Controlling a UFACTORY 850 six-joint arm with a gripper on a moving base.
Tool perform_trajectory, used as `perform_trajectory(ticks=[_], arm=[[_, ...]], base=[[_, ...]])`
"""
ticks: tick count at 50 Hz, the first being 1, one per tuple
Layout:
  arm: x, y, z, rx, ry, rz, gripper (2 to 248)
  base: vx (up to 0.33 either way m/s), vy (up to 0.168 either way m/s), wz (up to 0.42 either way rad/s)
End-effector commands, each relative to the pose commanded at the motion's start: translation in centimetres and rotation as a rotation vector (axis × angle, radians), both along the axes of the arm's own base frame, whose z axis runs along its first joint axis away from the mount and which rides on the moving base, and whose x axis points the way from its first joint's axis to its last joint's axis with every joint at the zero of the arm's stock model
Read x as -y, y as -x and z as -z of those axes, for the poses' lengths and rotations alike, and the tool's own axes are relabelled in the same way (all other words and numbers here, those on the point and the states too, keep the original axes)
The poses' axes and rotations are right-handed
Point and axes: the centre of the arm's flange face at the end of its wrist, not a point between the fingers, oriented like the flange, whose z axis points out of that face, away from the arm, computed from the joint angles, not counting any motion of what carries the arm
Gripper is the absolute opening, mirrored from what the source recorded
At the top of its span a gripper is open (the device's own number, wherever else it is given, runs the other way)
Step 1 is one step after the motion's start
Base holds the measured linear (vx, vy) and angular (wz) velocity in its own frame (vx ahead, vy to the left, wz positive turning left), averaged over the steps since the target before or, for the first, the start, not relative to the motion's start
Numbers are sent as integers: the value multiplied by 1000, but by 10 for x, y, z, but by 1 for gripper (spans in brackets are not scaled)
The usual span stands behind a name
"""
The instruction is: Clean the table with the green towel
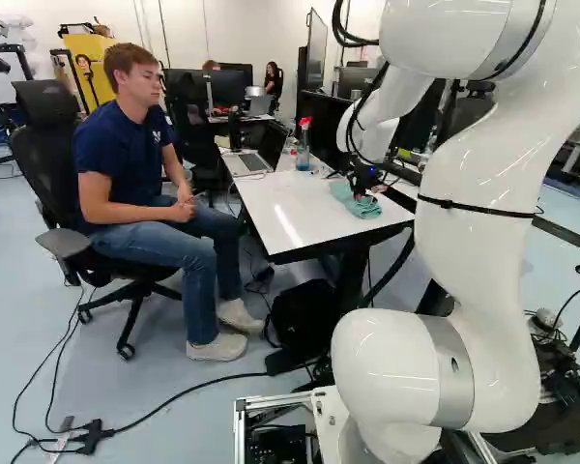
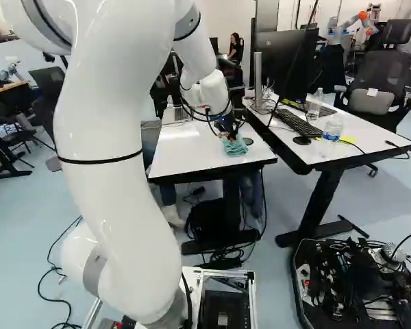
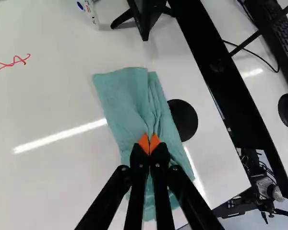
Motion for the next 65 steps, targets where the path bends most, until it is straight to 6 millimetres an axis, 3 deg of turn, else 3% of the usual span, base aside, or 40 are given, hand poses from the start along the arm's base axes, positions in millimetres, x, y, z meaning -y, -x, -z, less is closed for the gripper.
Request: perform_trajectory(ticks=[33, 65], arm=[[-6, 13, -43, 70, 20, -4, 21], [-60, 35, -82, 137, 31, -93, 21]], base=[[0, 0, 0], [0, 0, 0]])
